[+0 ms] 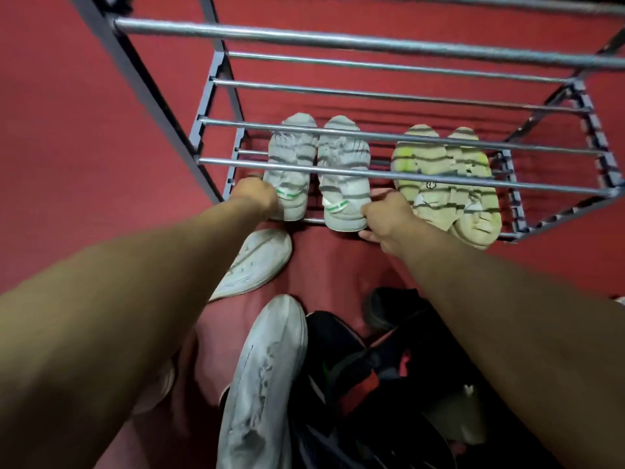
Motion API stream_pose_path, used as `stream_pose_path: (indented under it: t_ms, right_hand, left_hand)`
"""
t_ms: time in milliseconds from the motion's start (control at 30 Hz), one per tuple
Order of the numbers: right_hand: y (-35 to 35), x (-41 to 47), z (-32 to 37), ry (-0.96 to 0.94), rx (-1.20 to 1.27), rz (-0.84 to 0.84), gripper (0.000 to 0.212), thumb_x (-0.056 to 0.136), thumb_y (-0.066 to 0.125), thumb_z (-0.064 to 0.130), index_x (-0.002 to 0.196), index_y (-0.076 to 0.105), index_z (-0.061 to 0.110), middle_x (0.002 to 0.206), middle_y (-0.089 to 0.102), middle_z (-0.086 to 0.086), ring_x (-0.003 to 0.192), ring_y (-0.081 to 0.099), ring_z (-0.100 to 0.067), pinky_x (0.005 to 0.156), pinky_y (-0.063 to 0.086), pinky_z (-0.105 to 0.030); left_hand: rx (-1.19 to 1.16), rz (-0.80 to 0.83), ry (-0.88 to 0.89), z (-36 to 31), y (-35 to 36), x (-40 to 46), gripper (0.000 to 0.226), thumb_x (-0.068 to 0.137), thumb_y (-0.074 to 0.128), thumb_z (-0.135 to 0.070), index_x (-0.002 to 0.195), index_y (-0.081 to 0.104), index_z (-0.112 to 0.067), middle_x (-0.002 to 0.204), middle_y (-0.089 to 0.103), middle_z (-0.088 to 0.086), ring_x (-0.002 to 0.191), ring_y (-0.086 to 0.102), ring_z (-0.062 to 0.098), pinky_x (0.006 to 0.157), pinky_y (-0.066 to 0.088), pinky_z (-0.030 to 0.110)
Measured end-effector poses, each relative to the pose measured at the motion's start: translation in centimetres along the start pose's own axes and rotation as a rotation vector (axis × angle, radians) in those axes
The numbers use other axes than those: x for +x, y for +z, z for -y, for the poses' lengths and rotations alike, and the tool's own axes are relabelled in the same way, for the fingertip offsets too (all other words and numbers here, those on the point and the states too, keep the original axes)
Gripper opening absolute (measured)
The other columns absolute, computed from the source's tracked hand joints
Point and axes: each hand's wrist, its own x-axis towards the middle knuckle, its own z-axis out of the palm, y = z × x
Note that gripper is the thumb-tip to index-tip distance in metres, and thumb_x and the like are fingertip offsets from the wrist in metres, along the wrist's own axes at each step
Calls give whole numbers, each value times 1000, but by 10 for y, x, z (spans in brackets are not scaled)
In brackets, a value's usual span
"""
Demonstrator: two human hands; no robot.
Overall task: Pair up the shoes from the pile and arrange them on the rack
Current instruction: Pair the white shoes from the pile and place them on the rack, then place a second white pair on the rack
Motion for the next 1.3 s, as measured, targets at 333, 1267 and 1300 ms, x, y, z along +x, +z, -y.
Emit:
stream_pose_path:
  t_ms: [333,1267,1300]
  right_hand:
    - [7,-10,-12,-149,-592,69,43,88,54,21,132,50,16,122,61,-15,97,65,-35,84,58,-46]
    - [28,-161,-64,-449,-734,388,45,91,61,26,135,54,22,135,58,-5,123,56,-19,105,42,-31]
    - [22,-172,-60,-442,-712,385,46,91,62,27,135,53,21,134,59,-5,122,56,-18,103,42,-27]
  left_hand:
    - [412,-64,271,37,-10,-33,39,93,41,-31,122,57,-12,125,62,14,114,56,36,97,45,41]
    - [398,2,164,78,-101,-128,20,84,66,-37,102,70,-28,72,74,-4,60,68,12,62,51,22]
    - [324,15,173,71,-106,-140,19,84,67,-36,101,70,-26,73,75,-2,61,69,15,65,55,25]
